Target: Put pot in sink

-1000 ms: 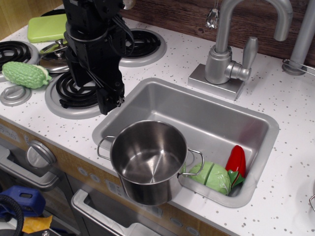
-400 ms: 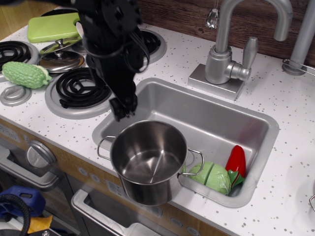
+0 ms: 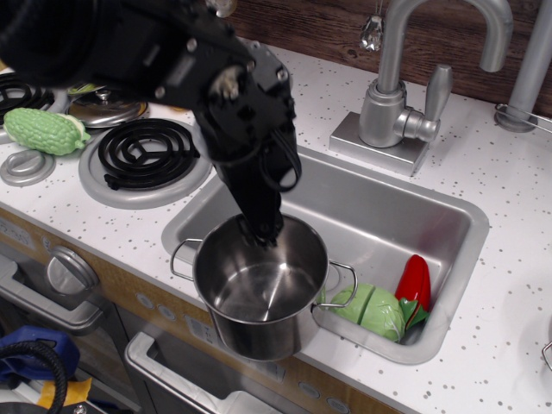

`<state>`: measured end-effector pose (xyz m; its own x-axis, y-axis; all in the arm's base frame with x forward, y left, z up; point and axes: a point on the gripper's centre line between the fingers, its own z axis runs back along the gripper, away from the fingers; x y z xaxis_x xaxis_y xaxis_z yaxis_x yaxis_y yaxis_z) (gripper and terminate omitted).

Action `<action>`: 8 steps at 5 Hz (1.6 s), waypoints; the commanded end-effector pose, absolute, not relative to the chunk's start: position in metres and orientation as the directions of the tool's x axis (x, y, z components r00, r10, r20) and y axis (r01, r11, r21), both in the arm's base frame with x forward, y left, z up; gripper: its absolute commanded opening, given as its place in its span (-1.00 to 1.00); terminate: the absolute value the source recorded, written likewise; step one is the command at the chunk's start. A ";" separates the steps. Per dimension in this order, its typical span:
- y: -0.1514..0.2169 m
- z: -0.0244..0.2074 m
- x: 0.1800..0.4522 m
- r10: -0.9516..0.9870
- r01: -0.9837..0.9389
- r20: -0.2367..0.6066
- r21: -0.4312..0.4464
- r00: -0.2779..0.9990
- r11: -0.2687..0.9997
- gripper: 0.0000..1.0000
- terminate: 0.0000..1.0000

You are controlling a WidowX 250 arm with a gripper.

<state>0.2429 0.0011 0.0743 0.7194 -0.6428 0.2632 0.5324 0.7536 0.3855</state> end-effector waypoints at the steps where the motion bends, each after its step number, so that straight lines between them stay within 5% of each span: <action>1: -0.006 0.067 0.246 -0.640 0.525 0.311 0.381 0.702 0.761 1.00 -1.00; 2: 0.000 0.051 0.247 -0.631 0.531 0.365 0.343 0.684 0.775 1.00 -1.00; 3: 0.006 0.042 0.252 -0.605 0.529 0.397 0.294 0.690 0.796 -1.00 -1.00; 5: 0.009 0.043 0.262 -0.593 0.532 0.403 0.264 0.697 0.805 -1.00 -1.00; 6: 0.013 0.063 0.272 -0.616 0.546 0.356 0.285 0.703 0.788 -1.00 -1.00; 8: 0.037 0.089 0.327 -0.717 0.594 0.277 0.415 0.639 0.689 -1.00 -1.00</action>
<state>0.3342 0.0334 0.0685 0.6207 -0.7312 0.2829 0.6169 0.6782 0.3994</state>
